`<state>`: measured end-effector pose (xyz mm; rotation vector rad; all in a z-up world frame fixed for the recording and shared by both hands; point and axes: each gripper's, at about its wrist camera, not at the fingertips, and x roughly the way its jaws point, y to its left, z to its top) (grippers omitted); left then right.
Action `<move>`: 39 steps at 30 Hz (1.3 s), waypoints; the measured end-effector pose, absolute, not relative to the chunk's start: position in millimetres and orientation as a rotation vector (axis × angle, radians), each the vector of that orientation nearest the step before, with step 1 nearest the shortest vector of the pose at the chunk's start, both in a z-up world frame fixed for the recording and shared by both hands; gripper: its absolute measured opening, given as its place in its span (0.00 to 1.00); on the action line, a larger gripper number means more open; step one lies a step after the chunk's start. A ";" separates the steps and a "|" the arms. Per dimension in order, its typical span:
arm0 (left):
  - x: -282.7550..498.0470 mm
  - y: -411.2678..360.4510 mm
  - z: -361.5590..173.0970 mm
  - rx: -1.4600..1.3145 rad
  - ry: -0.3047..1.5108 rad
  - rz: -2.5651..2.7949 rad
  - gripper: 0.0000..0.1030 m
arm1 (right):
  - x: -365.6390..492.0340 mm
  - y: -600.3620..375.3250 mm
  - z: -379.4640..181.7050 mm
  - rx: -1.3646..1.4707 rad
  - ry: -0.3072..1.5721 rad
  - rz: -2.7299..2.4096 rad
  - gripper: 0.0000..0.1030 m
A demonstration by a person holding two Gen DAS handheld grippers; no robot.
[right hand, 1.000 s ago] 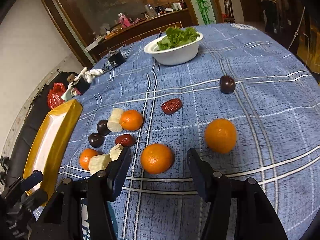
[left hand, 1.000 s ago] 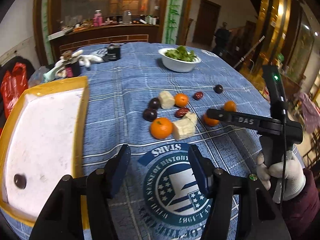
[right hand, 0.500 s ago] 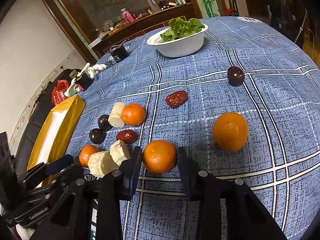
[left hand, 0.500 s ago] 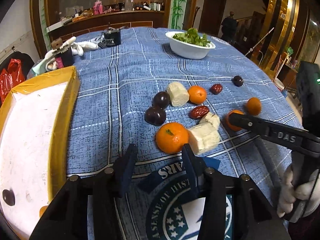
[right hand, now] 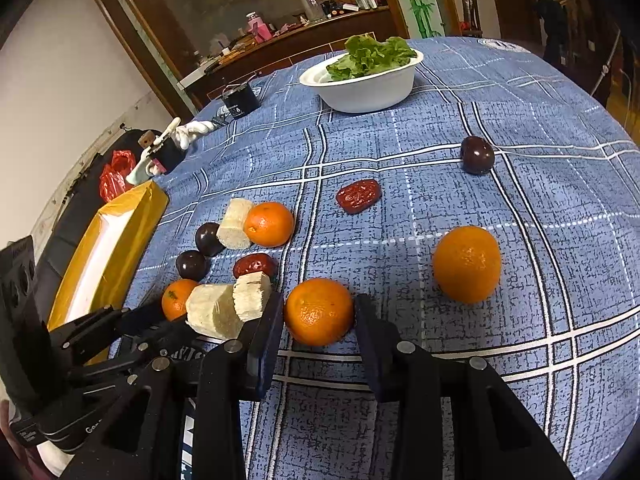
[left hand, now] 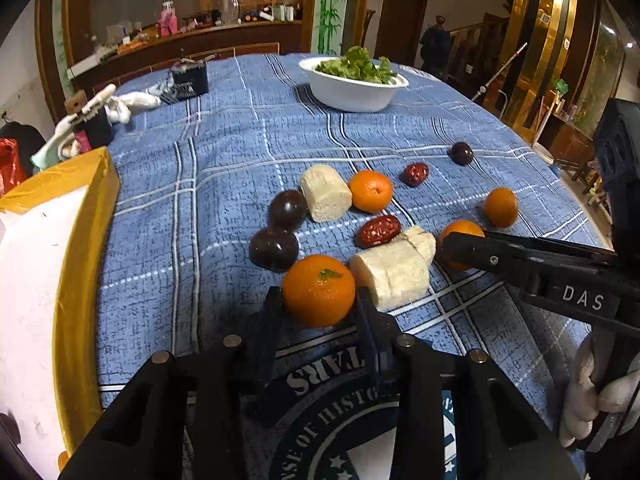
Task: Organize fruits
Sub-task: 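Grasp a tangerine with the right tool while the left tool grasps another tangerine, then carry both tangerines over the white tray and open both tools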
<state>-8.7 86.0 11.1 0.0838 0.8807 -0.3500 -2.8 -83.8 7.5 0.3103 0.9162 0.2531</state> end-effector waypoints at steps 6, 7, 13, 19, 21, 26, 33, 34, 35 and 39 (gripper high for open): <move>-13.3 99.6 26.1 0.011 0.794 -0.341 0.33 | -8.7 -81.1 22.1 0.236 0.824 0.198 0.37; -13.4 102.4 27.9 -0.002 0.785 -0.336 0.33 | -9.6 -80.0 24.8 0.223 0.809 0.192 0.37; -20.6 121.6 37.9 -0.089 0.768 -0.323 0.33 | -6.9 -80.4 23.7 0.228 0.810 0.204 0.37; -52.0 156.6 61.2 -0.155 0.716 -0.294 0.33 | -1.5 -87.3 16.0 0.279 0.850 0.204 0.37; -61.9 172.6 69.3 -0.168 0.694 -0.268 0.33 | -3.8 -88.1 18.3 0.274 0.833 0.174 0.37; -79.1 216.7 87.6 -0.219 0.625 -0.189 0.34 | -31.2 -95.7 35.8 0.357 0.738 0.096 0.37; -92.8 262.6 96.2 -0.276 0.575 -0.107 0.34 | -69.2 -60.4 62.7 0.357 0.689 0.178 0.37; -94.4 267.6 95.3 -0.285 0.574 -0.102 0.34 | -71.9 -51.4 67.8 0.346 0.686 0.199 0.37; -97.2 272.6 93.4 -0.293 0.573 -0.098 0.34 | -73.6 -43.0 71.7 0.335 0.686 0.218 0.37; -102.0 288.4 85.7 -0.307 0.579 -0.078 0.34 | -82.3 -6.6 82.4 0.275 0.689 0.301 0.37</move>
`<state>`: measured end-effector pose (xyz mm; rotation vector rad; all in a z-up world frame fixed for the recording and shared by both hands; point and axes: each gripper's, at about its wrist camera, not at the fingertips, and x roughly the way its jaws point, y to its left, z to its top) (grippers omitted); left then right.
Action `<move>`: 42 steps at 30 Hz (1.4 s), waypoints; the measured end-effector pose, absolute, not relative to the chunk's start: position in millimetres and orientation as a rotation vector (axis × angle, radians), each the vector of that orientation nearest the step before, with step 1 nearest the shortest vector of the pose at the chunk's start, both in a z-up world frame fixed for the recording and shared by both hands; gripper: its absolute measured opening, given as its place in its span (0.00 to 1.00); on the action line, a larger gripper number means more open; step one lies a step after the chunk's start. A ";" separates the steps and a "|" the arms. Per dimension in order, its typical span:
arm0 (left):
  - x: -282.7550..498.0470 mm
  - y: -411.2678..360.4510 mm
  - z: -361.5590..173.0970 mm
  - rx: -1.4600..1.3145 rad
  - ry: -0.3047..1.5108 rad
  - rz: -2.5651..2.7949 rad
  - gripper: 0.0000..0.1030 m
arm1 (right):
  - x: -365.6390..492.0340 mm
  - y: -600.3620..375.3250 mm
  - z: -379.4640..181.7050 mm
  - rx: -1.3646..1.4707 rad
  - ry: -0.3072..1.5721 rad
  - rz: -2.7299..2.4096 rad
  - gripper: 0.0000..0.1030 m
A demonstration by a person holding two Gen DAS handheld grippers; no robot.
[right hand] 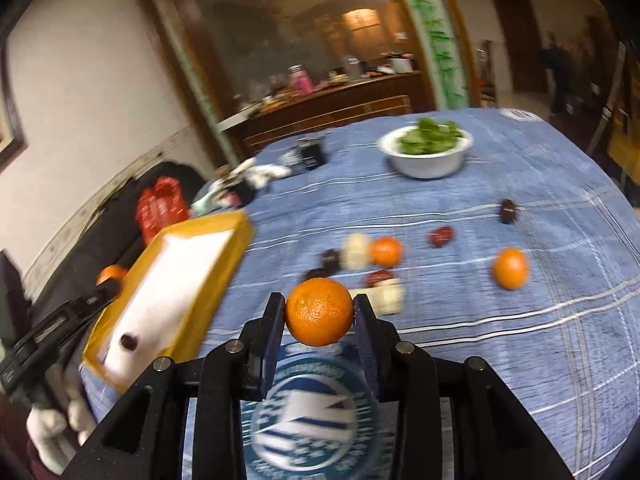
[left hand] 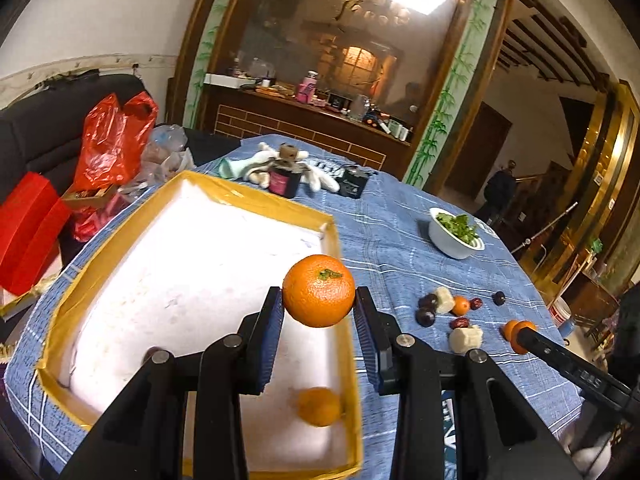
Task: Organize fruits
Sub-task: 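Carry both tangerines over the white tray and open both tools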
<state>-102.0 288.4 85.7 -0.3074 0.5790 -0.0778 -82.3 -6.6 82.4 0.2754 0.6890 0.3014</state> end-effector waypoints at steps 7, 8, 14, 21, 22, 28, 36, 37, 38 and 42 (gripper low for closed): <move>-109.8 317.0 74.1 -0.341 0.579 -0.050 0.34 | -101.5 58.3 102.8 0.133 0.662 0.400 0.37; -109.7 321.9 72.2 -0.352 0.585 -0.044 0.34 | -101.5 65.1 104.2 0.120 0.663 0.411 0.38; -111.5 349.3 58.2 -0.401 0.634 0.023 0.34 | -93.3 115.6 108.4 0.070 0.713 0.532 0.38; -111.3 369.0 44.1 -0.435 0.684 0.077 0.34 | -69.1 161.0 95.2 0.100 0.816 0.672 0.38; -111.3 371.1 42.9 -0.438 0.685 0.084 0.34 | -65.7 167.2 90.2 0.100 0.834 0.683 0.38; -110.3 381.6 39.4 -0.467 0.687 0.102 0.44 | -54.6 191.1 66.3 0.091 0.913 0.714 0.39; -118.2 386.5 50.9 -0.487 0.642 0.136 0.66 | -49.6 196.6 52.0 0.123 0.956 0.745 0.46; -118.8 386.9 52.3 -0.488 0.638 0.141 0.67 | -49.6 194.7 52.9 0.137 0.951 0.749 0.53; -118.7 387.3 53.4 -0.490 0.637 0.146 0.67 | -50.0 192.2 54.1 0.146 0.944 0.750 0.57; -120.2 384.4 58.8 -0.494 0.639 0.160 0.67 | -51.2 181.3 61.7 0.171 0.920 0.751 0.58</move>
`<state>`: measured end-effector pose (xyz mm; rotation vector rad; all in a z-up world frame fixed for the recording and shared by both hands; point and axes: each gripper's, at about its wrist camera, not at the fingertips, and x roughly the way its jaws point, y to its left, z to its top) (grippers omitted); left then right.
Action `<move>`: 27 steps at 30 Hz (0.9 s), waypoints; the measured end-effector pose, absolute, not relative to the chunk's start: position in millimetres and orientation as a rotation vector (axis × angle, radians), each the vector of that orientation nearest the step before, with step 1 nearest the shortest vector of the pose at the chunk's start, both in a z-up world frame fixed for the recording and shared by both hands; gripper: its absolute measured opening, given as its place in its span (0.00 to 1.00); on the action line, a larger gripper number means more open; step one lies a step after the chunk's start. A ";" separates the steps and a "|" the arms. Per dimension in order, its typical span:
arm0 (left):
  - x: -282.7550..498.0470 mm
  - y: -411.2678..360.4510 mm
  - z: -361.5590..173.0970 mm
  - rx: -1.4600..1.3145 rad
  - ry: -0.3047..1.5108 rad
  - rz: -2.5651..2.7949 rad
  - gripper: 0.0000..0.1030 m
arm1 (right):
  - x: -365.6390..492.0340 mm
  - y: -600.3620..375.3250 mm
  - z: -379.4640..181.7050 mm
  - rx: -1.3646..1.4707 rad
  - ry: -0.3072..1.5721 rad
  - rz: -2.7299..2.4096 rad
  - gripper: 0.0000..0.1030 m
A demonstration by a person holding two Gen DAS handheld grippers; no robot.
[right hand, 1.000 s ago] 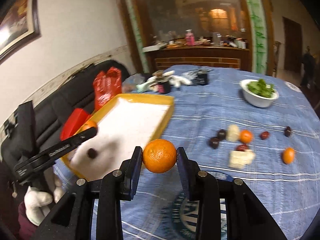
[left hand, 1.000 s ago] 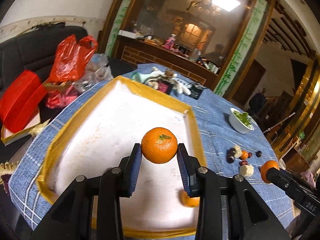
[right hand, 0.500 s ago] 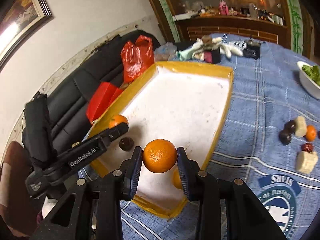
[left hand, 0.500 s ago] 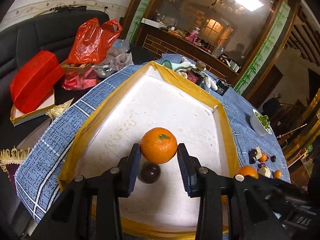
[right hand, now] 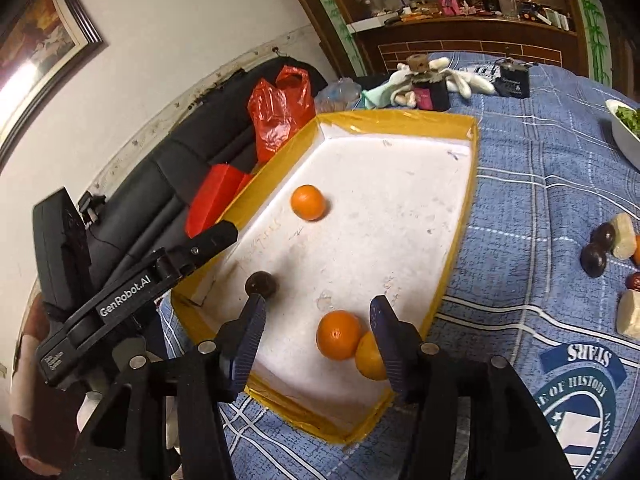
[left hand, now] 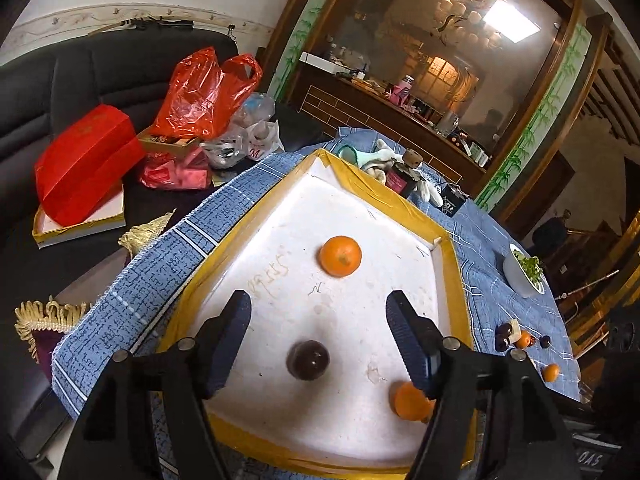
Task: Organize fruits
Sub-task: 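Carry both tangerines over the white tray and open both tools, then grasp a white peeled chunk with the left tool while the right tool grasps a tangerine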
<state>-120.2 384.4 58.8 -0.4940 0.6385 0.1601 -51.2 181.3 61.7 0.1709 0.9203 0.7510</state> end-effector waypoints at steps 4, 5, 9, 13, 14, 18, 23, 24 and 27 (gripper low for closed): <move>-126.7 375.7 72.6 -0.472 0.615 0.154 0.70 | -57.7 151.4 70.2 0.222 0.886 0.739 0.62; -128.4 372.7 76.8 -0.467 0.608 0.150 0.72 | -60.7 138.5 70.6 0.236 0.877 0.724 0.65; -129.3 356.4 89.7 -0.436 0.597 0.127 0.75 | -70.7 83.6 66.4 0.297 0.856 0.646 0.66; -124.4 321.8 98.0 -0.378 0.612 0.051 0.75 | -76.8 3.6 53.7 0.385 0.856 0.499 0.68; -123.3 313.0 99.1 -0.361 0.616 0.032 0.75 | -77.5 -16.4 49.6 0.402 0.860 0.457 0.68; -116.1 269.2 100.4 -0.286 0.641 -0.061 0.75 | -79.4 -86.0 36.5 0.480 0.873 0.305 0.68; -100.1 214.2 93.6 -0.213 0.716 -0.177 0.75 | -81.4 -138.4 32.0 0.539 0.861 0.207 0.71; -96.4 204.1 92.2 -0.198 0.728 -0.196 0.75 | -79.5 -144.8 31.8 0.540 0.859 0.199 0.71; -84.8 167.4 85.9 -0.125 0.749 -0.255 0.75 | -66.4 -154.6 35.6 0.517 0.857 0.170 0.71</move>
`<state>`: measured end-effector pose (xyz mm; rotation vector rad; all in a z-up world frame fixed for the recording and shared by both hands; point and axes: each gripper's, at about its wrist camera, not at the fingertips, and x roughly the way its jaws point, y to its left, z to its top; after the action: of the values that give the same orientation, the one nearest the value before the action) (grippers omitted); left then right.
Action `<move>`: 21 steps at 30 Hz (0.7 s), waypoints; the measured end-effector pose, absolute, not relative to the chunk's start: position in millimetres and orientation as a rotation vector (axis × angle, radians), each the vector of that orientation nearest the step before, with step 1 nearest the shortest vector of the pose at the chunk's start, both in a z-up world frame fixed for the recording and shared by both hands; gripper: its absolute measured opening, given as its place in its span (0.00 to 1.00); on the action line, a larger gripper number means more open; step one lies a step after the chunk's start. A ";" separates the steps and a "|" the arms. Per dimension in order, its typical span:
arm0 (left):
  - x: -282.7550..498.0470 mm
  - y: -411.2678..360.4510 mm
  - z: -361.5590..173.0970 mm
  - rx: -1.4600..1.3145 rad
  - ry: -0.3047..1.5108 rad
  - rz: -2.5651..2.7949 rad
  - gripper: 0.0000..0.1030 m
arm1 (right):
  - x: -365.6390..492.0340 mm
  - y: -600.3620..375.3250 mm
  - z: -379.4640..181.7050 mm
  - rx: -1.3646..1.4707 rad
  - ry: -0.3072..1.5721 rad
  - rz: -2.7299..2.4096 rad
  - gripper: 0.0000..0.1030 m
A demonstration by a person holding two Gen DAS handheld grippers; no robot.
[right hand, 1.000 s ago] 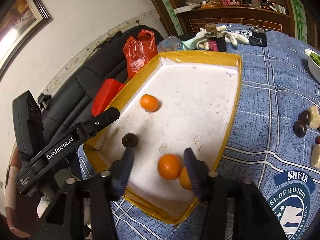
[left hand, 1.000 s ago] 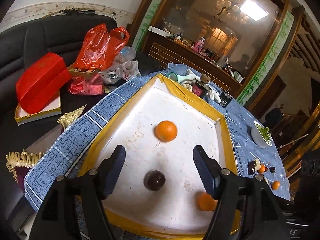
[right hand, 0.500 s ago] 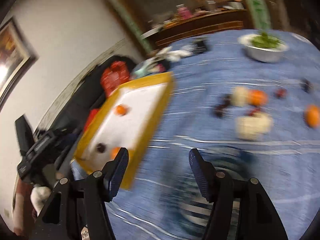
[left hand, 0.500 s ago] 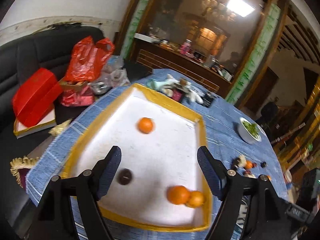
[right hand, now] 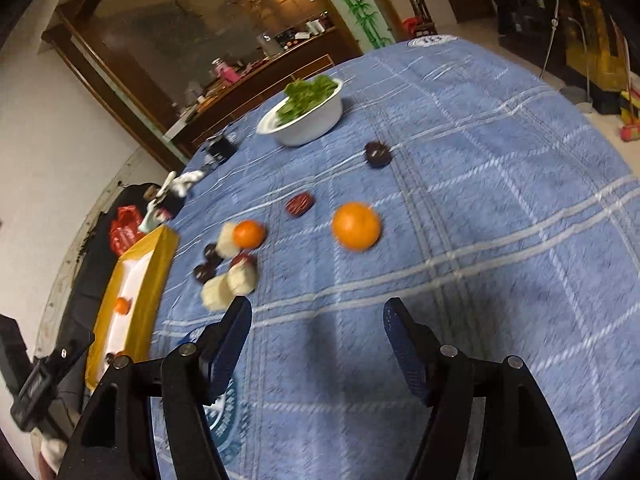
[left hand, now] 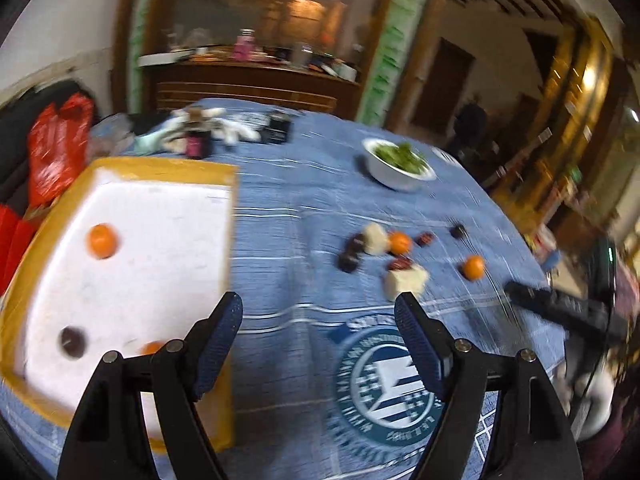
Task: Organize fruits
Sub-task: 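Grasp a white peeled chunk with the left tool while the right tool grasps a tangerine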
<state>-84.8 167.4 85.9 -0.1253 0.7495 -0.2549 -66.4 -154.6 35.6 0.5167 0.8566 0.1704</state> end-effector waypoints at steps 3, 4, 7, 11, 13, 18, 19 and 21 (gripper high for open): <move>-71.9 135.7 72.9 -0.067 0.787 -0.302 0.75 | -44.2 -158.0 35.9 0.477 0.873 0.144 0.71; -66.6 125.6 67.8 -0.053 0.800 -0.320 0.75 | -38.4 -158.3 33.0 0.467 0.879 0.138 0.71; -51.8 96.1 54.0 -0.002 0.837 -0.344 0.75 | -14.2 -157.0 24.4 0.442 0.902 0.115 0.71; -39.4 77.1 45.8 0.034 0.844 -0.361 0.75 | 6.1 -157.4 12.2 0.433 0.923 0.116 0.71; -32.6 69.4 40.8 0.048 0.847 -0.361 0.75 | 10.8 -157.8 7.0 0.438 0.926 0.120 0.71; -18.7 52.0 24.9 0.085 0.863 -0.365 0.70 | 11.5 -153.4 5.4 0.389 0.903 0.118 0.71; -16.8 49.4 22.2 0.089 0.864 -0.363 0.61 | 11.4 -152.4 5.5 0.381 0.901 0.116 0.71; -11.8 46.1 14.9 0.090 0.875 -0.365 0.47 | 11.0 -150.9 5.6 0.369 0.899 0.111 0.70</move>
<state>-11.8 46.1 14.9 0.0900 0.8747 -0.3646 11.0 -150.9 5.6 0.3695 0.8989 0.1108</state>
